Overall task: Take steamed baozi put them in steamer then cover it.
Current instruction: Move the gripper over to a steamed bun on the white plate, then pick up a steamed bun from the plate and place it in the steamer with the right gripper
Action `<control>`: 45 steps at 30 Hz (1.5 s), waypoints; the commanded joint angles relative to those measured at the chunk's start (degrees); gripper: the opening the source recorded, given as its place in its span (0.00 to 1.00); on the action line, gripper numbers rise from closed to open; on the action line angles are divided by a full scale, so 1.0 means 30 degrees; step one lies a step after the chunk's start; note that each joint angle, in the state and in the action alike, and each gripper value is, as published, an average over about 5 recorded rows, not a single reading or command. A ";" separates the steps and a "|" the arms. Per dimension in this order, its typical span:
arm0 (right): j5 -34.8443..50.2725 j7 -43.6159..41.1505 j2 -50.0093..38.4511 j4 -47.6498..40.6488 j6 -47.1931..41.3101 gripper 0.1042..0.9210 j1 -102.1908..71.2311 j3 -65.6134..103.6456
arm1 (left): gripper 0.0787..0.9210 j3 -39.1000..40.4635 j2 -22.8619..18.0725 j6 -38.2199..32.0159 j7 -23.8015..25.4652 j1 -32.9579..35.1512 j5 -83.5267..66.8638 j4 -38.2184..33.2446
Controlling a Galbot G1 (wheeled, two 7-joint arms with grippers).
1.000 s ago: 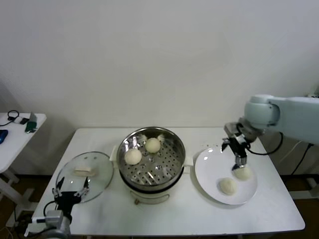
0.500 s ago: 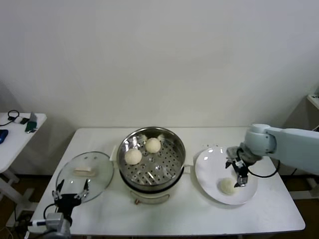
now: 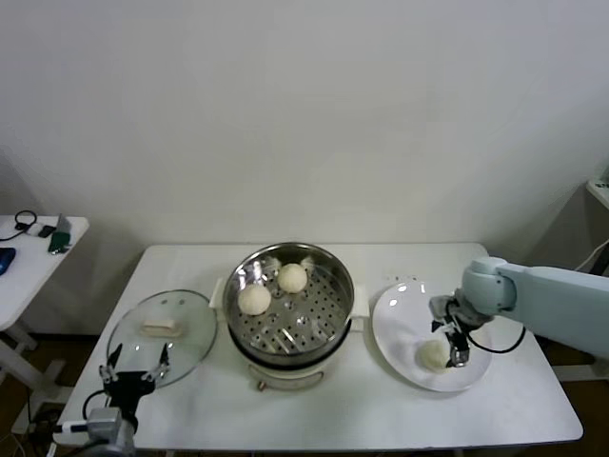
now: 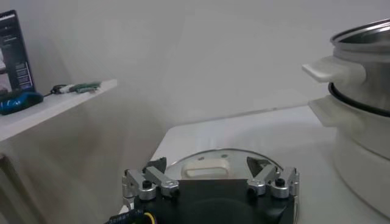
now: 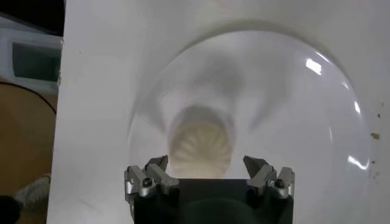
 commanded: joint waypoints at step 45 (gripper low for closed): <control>0.1233 -0.3082 0.6767 -0.2012 1.1118 0.62 1.4996 -0.1723 | 0.88 0.0050 -0.0231 0.0377 0.0087 -0.0329 0.0679 -0.0314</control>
